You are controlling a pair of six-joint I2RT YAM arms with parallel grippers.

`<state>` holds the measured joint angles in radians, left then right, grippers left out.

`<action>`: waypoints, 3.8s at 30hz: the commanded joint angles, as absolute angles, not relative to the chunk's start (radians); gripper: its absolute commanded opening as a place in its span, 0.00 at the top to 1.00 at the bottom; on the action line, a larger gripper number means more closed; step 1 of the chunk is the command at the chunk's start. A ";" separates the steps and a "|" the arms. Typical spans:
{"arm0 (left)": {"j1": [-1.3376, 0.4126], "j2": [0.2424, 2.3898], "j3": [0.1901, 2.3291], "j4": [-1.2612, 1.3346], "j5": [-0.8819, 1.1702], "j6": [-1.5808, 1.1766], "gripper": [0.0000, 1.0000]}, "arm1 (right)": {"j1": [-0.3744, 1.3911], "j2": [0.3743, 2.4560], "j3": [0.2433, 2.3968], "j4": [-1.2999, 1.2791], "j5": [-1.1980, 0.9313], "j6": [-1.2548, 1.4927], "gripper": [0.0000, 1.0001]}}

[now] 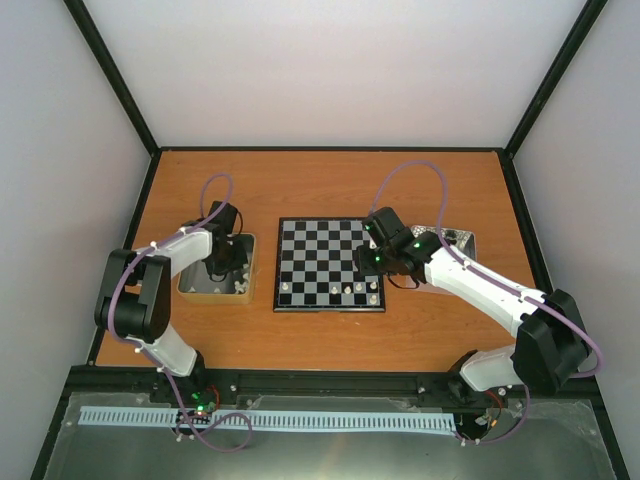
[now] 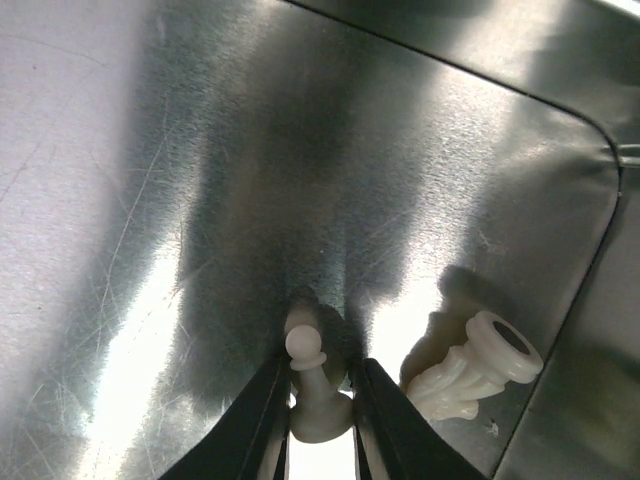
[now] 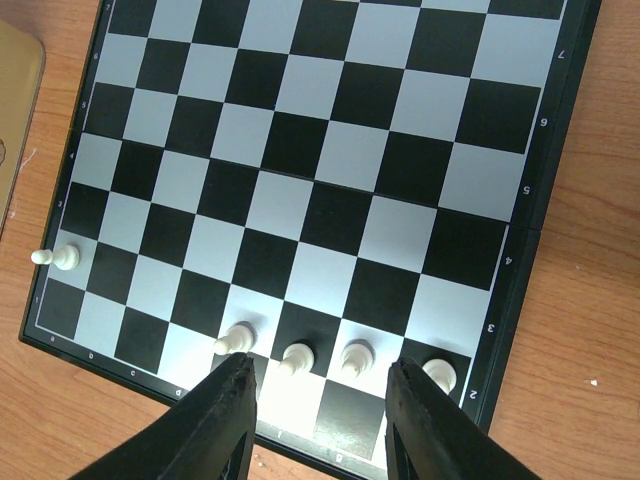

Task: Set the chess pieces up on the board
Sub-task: Pick up the chess piece from the storage box, then place the chess piece on the chessboard.

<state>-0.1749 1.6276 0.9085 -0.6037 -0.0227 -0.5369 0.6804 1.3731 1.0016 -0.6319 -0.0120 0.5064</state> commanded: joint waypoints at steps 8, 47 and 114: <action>-0.170 1.476 0.930 -0.608 0.092 -0.418 0.87 | 0.682 1.342 1.044 -0.607 -0.049 0.501 0.62; -0.330 1.144 0.927 -0.177 1.326 -0.344 0.86 | 0.617 1.445 1.233 -0.234 -1.049 0.836 0.61; -0.253 0.740 0.822 -0.523 0.054 -0.473 0.26 | 1.090 1.553 0.952 -0.206 0.315 0.333 0.97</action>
<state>-0.2584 0.7837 0.8555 -0.5171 0.2443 -0.4221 1.0504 1.4784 0.9287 -0.3378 0.1581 0.3637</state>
